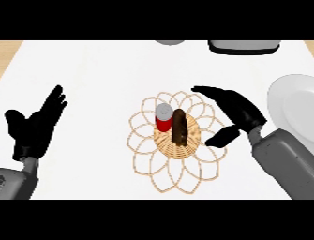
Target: Pick the sweet potato from the placemat and place it in the plate
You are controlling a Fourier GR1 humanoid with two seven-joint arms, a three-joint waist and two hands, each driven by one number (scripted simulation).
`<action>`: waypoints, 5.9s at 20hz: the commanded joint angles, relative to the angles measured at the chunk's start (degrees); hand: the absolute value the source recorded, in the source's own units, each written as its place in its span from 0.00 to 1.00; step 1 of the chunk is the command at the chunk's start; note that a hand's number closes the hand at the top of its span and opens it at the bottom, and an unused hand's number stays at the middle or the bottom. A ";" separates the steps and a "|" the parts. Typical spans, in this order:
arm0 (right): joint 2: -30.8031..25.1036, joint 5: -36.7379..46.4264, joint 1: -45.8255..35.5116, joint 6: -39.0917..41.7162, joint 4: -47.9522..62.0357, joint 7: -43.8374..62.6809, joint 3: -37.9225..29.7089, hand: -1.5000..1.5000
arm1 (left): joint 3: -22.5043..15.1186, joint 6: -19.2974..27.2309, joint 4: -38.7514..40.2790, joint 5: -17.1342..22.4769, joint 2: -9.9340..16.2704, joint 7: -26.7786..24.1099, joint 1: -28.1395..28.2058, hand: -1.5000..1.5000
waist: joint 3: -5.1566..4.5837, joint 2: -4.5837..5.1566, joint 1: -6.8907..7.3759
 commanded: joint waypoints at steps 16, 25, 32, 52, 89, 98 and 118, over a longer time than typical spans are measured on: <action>10.37 11.13 -9.66 23.38 0.05 26.23 4.75 0.00 | 4.96 -5.47 -1.23 -1.34 -0.51 0.66 1.81 0.50 | 0.04 -0.01 0.41; 12.46 17.53 -10.81 30.94 7.66 25.28 4.65 0.00 | 4.57 -3.26 -1.66 -5.09 -4.29 4.08 -0.03 0.50 | 0.06 0.09 0.12; 20.44 22.18 -12.25 32.10 15.04 26.12 2.49 0.00 | 9.10 -8.22 2.16 -4.70 -3.33 1.13 -0.65 0.50 | 0.05 0.18 0.24; 24.68 34.19 -10.46 35.81 26.41 13.35 1.57 1.00 | 10.08 -9.07 0.46 -10.39 -7.92 0.94 1.99 0.50 | 0.06 0.14 0.27; -1.84 10.91 33.64 -8.93 -31.30 -14.20 -38.24 1.00 | 11.92 -9.16 2.27 -12.86 -10.16 0.90 0.26 0.50 | 0.07 0.03 -1.26; -5.88 6.77 20.49 -8.69 -0.14 -25.26 -49.03 1.00 | 14.67 -11.09 1.62 -12.00 -8.74 2.40 -1.38 0.50 | 0.09 0.25 0.16; -15.98 11.76 0.41 -2.96 50.17 -56.20 -50.36 0.00 | 13.81 -13.21 -0.97 -12.21 -10.58 2.59 0.58 0.50 | 0.23 0.55 1.26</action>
